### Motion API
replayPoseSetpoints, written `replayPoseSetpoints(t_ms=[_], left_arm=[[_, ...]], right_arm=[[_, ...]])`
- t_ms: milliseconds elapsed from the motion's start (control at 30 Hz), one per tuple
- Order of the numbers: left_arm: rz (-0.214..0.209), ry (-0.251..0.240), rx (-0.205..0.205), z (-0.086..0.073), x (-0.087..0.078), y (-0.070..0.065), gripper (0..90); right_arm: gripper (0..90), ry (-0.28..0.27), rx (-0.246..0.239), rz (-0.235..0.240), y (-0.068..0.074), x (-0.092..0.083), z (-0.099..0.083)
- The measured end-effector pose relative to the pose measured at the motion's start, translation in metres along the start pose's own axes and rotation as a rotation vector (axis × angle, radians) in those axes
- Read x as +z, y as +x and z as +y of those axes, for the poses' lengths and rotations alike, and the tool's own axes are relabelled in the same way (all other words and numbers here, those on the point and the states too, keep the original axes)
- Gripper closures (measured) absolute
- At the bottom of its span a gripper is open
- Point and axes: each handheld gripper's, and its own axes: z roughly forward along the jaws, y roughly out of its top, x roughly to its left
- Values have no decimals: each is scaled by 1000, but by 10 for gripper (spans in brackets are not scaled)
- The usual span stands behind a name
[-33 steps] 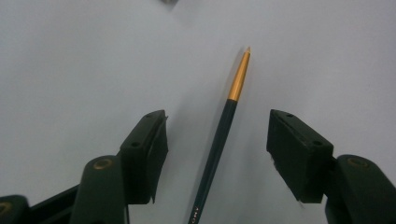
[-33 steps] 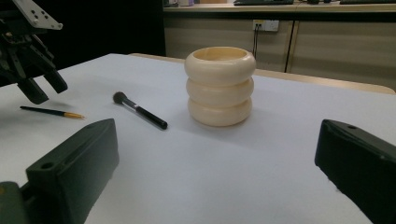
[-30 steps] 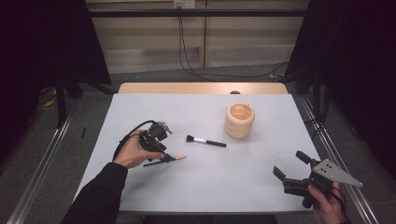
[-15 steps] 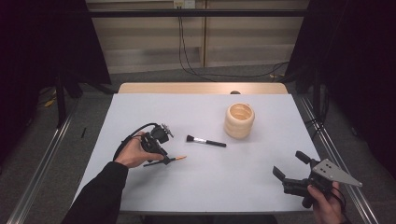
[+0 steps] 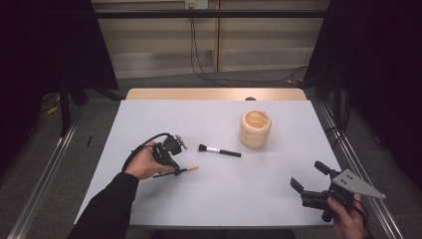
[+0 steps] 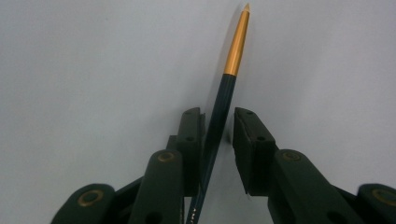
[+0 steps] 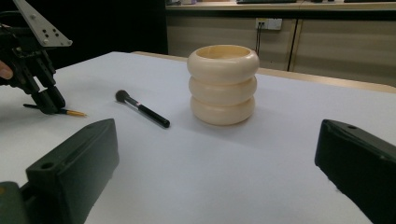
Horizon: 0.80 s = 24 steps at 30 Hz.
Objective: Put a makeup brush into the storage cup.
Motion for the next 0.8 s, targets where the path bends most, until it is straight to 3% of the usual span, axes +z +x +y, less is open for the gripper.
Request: replayPoseSetpoints(t_ms=[233, 467, 633, 733, 800], left_arm=[[43, 4, 24, 0, 2, -3, 782], [32, -3, -4, 0, 3, 1, 826], [27, 9, 6, 1, 2, 1, 833], [20, 2, -17, 0, 2, 1, 834], [37, 3, 2, 0, 2, -1, 834]], right_arm=[[0, -1, 2, 0, 0, -1, 0], [0, 4, -1, -9, 1, -1, 0], [0, 5, 0, -6, 1, 0, 0], [0, 5, -7, -3, 0, 0, 0], [0, 4, -1, -7, 1, 0, 0]])
